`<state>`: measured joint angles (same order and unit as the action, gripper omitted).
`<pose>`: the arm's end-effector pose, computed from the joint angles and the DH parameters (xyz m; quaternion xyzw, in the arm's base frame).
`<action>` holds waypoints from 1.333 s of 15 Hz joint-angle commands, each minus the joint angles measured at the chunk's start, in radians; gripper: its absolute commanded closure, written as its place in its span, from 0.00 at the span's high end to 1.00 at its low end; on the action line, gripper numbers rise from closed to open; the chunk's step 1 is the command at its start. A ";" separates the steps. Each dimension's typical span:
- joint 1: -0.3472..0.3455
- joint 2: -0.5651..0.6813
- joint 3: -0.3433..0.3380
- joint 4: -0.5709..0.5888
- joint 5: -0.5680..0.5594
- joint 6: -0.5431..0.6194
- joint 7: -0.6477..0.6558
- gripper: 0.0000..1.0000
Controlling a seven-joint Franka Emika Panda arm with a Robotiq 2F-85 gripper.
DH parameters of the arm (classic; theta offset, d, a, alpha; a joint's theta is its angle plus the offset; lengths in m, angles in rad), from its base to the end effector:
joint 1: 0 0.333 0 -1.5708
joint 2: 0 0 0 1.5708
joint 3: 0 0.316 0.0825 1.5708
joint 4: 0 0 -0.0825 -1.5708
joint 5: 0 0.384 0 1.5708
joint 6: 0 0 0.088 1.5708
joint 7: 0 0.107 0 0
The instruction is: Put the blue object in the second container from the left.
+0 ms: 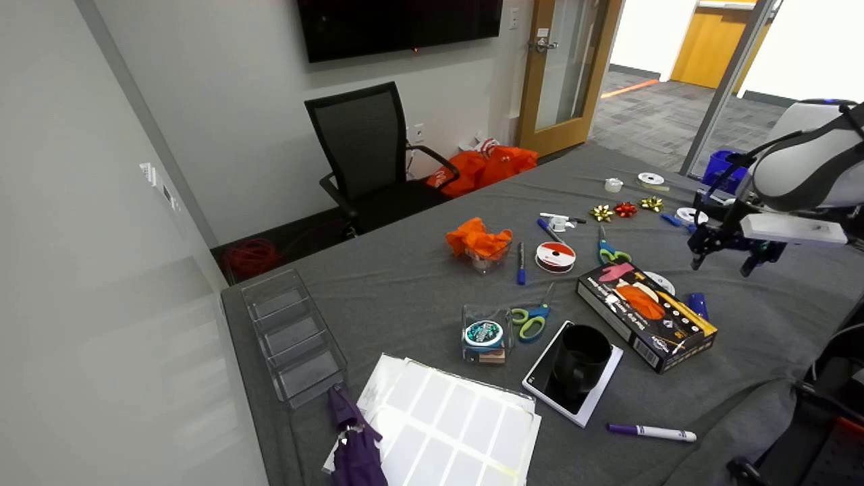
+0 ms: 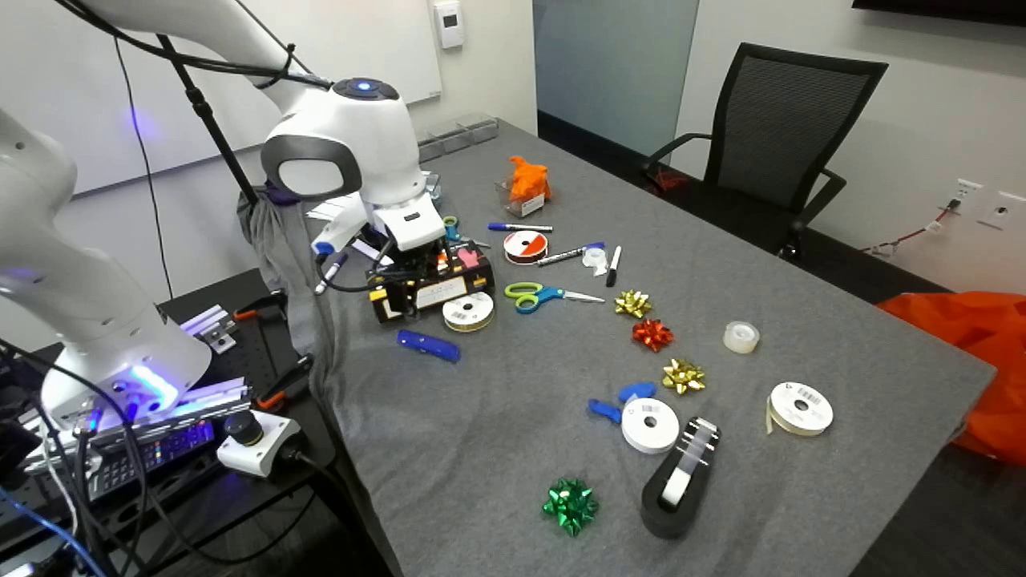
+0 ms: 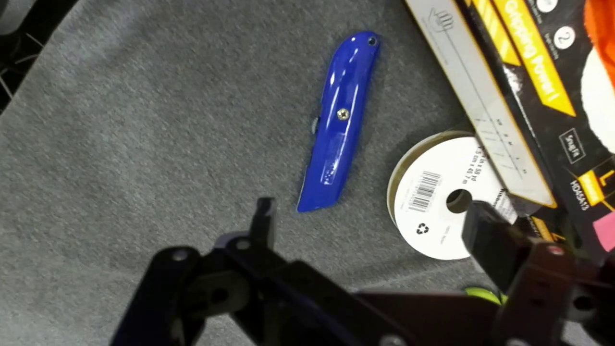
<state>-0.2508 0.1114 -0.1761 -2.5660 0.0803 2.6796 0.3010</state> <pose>0.4090 -0.1905 0.2254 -0.9213 0.3888 -0.0028 0.0081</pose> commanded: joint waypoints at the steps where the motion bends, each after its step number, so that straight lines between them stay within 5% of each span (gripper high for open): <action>1: 0.023 0.006 -0.022 0.004 0.004 -0.001 -0.006 1.00; 5: 0.024 0.041 -0.024 0.024 0.004 0.000 -0.006 1.00; 15: -0.010 0.241 0.036 0.126 0.231 -0.023 -0.164 1.00; 20: 0.002 0.339 0.035 0.170 0.217 -0.029 -0.148 1.00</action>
<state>-0.2426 0.3895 -0.1469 -2.4389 0.2885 2.6729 0.1710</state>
